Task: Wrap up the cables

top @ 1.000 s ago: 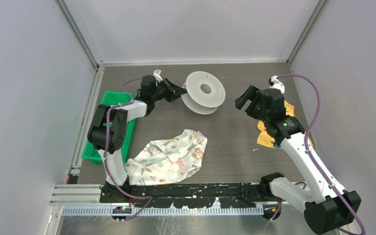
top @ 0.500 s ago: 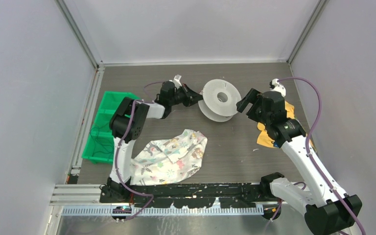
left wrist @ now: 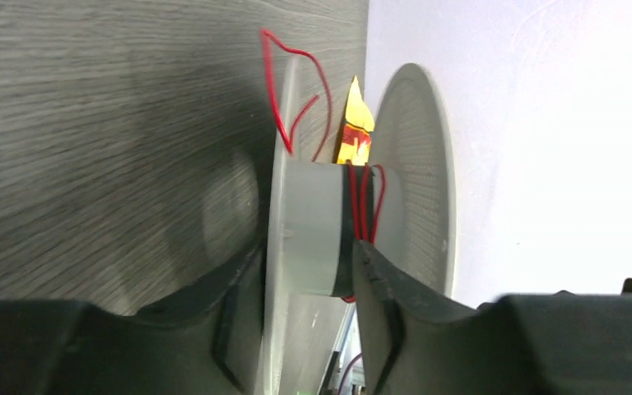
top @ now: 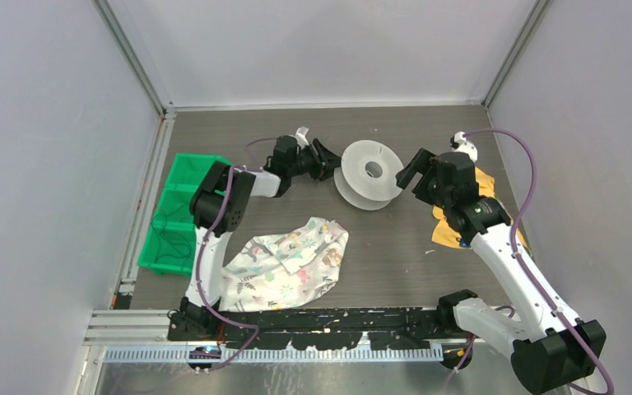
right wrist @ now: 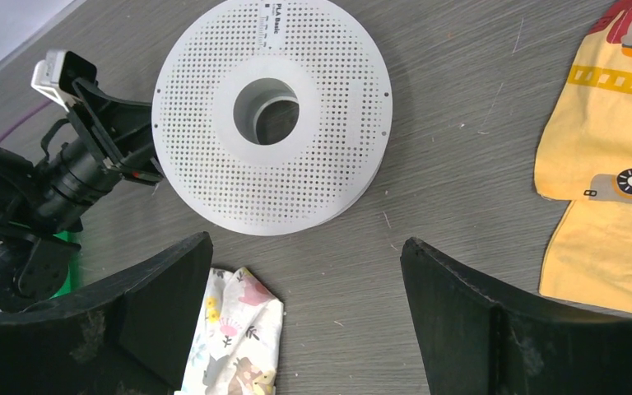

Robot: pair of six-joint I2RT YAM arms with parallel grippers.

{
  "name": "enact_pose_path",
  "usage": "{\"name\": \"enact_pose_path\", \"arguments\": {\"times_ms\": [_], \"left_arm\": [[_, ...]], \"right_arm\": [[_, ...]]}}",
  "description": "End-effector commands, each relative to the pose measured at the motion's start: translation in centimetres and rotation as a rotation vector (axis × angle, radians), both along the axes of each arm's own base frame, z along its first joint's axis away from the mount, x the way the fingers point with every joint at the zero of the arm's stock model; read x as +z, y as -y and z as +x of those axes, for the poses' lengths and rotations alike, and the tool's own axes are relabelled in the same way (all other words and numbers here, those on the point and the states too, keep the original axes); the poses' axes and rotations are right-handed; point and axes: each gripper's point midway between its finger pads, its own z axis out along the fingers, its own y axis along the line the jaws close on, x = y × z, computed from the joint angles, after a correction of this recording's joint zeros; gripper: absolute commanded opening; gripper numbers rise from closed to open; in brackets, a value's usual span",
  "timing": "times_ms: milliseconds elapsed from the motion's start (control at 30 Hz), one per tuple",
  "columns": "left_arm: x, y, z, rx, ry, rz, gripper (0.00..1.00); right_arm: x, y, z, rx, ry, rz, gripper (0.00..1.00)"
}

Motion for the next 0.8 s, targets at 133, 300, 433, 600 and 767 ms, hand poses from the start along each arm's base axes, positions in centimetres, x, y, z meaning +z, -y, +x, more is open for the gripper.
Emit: {"name": "enact_pose_path", "arguments": {"times_ms": [133, 300, 433, 600, 767], "left_arm": [[2.8, 0.3, 0.3, -0.037, 0.079, 0.011, 0.63], [2.2, -0.5, 0.0, -0.039, 0.085, 0.116, 0.71], [1.6, -1.5, -0.2, -0.046, 0.09, 0.238, 0.72], [2.1, -3.9, -0.9, -0.047, 0.101, 0.434, 0.72], [6.9, -6.2, -1.2, -0.007, 0.241, 0.539, 0.72]], "right_arm": [[1.1, -0.2, 0.9, -0.008, 0.043, 0.023, 0.89], [0.8, -0.2, 0.7, -0.007, 0.036, 0.024, 0.89], [1.0, -0.2, 0.6, -0.004, 0.04, 0.027, 0.89], [1.1, -0.2, 0.5, -0.008, 0.041, 0.03, 0.89], [1.3, -0.3, 0.8, -0.024, 0.043, 0.058, 0.91]]}}
